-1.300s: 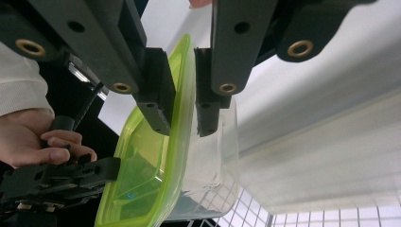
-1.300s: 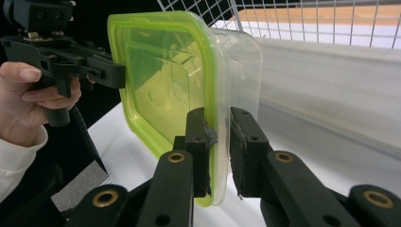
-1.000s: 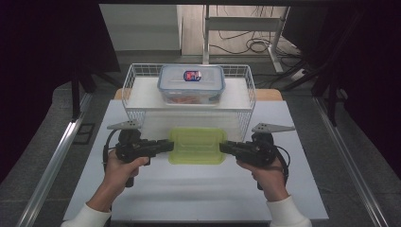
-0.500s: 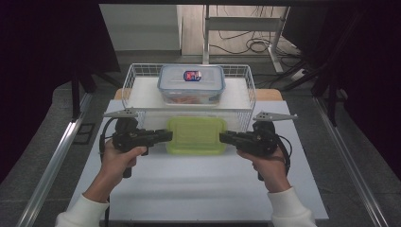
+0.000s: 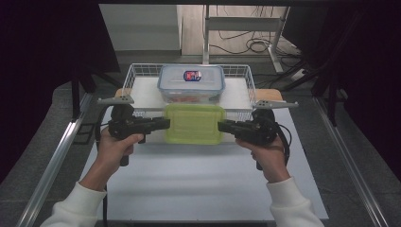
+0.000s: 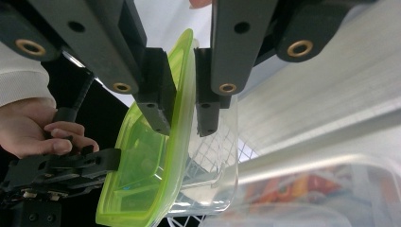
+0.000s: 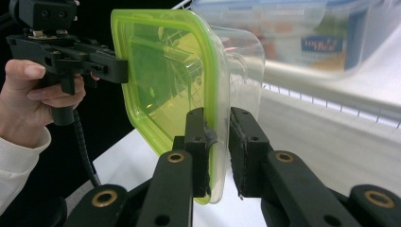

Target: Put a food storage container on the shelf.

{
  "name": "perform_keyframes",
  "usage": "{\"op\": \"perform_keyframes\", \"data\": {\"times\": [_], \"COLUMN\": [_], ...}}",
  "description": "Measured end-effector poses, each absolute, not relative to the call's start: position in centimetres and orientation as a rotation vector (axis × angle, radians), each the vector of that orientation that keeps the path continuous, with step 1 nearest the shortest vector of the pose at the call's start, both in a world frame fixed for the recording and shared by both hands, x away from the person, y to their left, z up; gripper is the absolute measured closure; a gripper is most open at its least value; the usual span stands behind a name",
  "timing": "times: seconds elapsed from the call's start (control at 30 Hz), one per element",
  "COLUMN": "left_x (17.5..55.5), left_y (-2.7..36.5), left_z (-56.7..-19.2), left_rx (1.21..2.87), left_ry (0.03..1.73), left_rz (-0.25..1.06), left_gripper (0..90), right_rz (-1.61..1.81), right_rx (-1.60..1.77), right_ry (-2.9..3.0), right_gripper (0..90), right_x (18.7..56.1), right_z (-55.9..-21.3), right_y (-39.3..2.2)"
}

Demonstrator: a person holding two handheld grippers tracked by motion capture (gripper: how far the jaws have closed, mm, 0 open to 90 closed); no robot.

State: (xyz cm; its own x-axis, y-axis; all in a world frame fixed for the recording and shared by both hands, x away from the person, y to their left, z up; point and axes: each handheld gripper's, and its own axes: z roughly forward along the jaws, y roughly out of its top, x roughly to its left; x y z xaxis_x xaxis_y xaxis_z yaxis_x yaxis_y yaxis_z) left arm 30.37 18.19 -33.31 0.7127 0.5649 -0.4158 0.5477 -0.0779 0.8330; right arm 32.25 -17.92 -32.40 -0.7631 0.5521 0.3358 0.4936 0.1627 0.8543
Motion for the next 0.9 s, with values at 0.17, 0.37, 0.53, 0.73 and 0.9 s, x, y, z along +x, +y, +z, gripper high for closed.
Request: {"op": "perform_keyframes", "data": {"times": [0.17,0.37,0.53,0.73,0.9], "left_x": [31.2,31.6,32.1,33.1,33.8], "left_y": [18.3,18.5,18.6,19.0,19.2], "left_z": [-32.5,-32.0,-31.1,-29.8,-29.1], "left_rx": [1.718,1.709,1.711,1.711,1.714], "left_ry": [0.89,0.893,0.887,0.879,0.876], "left_rz": [0.023,0.024,0.029,0.046,0.053], "left_gripper": [78.9,78.9,78.9,78.9,79.1], "right_rz": [1.692,1.689,1.699,1.699,1.71], "right_rx": [1.051,1.055,1.056,1.044,1.045], "right_ry": [2.347,2.344,2.332,2.322,2.312], "right_gripper": [77.3,77.3,77.4,77.4,77.4], "right_x": [33.1,33.5,34.0,34.7,35.3], "right_z": [-31.2,-30.6,-29.9,-28.8,-28.0], "right_y": [-17.8,-17.5,-17.4,-17.0,-16.9]}}
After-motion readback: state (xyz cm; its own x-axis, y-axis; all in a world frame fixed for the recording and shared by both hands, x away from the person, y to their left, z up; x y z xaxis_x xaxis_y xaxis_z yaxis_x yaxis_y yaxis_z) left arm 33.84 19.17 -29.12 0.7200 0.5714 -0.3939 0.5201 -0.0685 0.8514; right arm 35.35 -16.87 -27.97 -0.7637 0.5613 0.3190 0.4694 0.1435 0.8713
